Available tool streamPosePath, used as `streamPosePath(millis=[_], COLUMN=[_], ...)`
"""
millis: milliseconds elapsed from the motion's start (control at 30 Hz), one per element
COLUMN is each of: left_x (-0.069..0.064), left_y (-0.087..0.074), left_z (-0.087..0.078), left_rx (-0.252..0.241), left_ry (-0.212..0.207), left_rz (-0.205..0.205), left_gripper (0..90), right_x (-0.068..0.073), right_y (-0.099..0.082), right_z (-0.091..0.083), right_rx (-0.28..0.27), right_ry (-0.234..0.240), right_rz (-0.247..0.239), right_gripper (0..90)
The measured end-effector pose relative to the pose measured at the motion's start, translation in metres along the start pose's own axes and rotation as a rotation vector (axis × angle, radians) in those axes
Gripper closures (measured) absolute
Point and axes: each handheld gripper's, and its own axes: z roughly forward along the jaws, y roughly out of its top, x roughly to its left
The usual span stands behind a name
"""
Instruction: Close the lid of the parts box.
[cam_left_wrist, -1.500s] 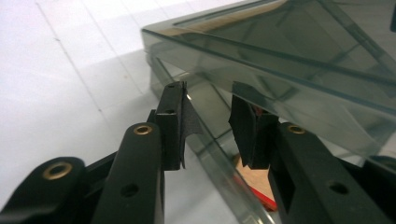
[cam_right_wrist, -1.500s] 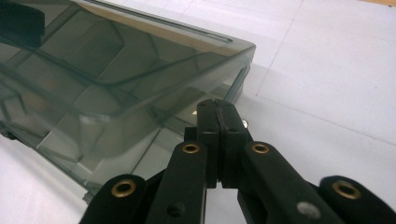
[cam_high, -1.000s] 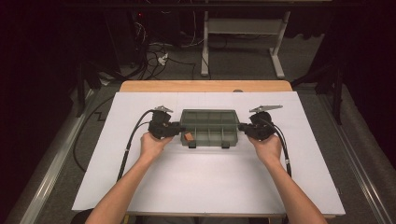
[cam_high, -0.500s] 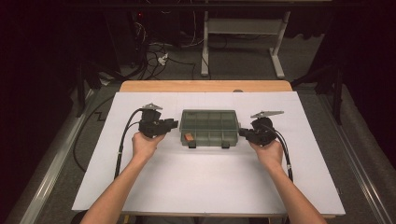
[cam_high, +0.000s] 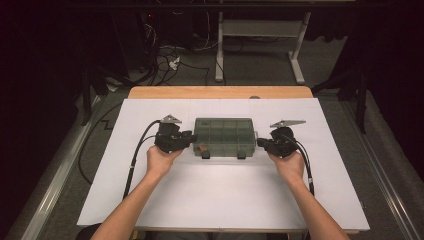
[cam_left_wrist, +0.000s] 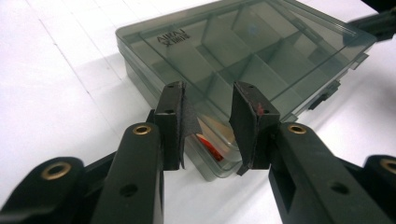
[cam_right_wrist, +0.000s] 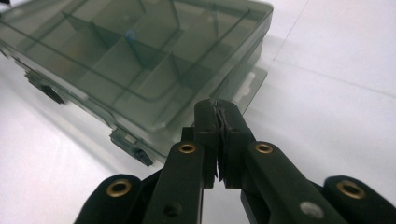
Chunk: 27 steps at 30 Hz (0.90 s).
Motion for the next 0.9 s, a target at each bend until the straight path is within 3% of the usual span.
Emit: streamPosePath(millis=[333,500,900], left_x=[-0.005,-0.005,-0.008], left_y=[-0.008,-0.01,-0.013], left_z=[0.006,0.006,0.008], left_rx=[0.028,0.028,0.04], left_ry=[0.022,0.021,0.025], left_rz=[0.017,0.01,0.03], left_gripper=[65.4,65.5,65.3], right_x=[0.013,0.018,0.018], right_y=[0.002,0.001,-0.004], right_z=[-0.006,-0.003,0.0], right_rx=[-0.043,-0.026,-0.012], right_ry=[0.017,0.024,0.029], right_rz=[-0.028,-0.053,-0.05], right_gripper=[88.0,88.0,86.6])
